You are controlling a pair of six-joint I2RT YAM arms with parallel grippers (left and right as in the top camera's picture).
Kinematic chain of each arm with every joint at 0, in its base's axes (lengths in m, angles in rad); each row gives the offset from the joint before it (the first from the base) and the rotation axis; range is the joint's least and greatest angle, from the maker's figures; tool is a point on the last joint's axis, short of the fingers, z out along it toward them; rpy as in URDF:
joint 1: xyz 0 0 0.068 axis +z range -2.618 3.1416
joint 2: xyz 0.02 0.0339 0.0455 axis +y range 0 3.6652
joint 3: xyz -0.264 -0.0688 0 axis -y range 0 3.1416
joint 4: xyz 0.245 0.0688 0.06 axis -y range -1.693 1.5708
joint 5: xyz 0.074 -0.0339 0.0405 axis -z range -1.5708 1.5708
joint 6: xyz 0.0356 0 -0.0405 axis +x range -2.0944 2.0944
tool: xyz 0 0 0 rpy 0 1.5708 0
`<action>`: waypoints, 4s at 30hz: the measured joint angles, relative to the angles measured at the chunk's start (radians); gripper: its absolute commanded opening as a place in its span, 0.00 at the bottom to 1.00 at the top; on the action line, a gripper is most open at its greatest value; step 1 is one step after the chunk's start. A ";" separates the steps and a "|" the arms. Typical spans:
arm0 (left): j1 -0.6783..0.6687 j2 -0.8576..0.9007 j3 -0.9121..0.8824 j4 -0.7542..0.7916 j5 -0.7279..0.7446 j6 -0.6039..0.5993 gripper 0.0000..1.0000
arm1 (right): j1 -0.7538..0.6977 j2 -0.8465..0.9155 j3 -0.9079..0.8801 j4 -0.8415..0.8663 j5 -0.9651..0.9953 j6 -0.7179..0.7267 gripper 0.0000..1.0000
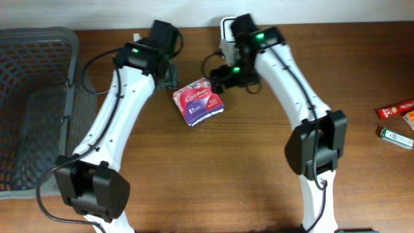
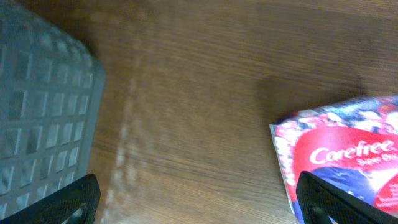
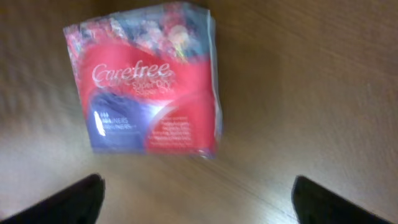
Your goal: Scan the item barcode
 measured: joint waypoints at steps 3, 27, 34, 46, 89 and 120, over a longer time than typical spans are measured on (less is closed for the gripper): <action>0.064 0.000 0.000 -0.016 0.053 -0.008 0.99 | 0.098 0.015 0.000 0.106 0.045 0.029 0.84; 0.145 0.000 0.000 -0.056 0.074 -0.011 0.99 | 0.172 0.181 0.090 0.052 0.201 0.053 0.04; 0.145 0.000 0.000 -0.057 0.075 -0.011 0.99 | 0.184 0.186 0.051 0.059 0.160 0.040 1.00; 0.145 0.000 0.000 -0.056 0.075 -0.011 0.99 | 0.171 0.167 0.029 0.050 0.209 0.042 0.04; 0.145 0.000 0.000 -0.048 0.074 -0.011 0.99 | -0.156 0.201 0.226 0.723 0.218 0.220 0.04; 0.145 0.000 0.000 -0.052 0.078 -0.011 0.99 | -1.007 0.038 0.105 0.053 0.521 0.521 0.82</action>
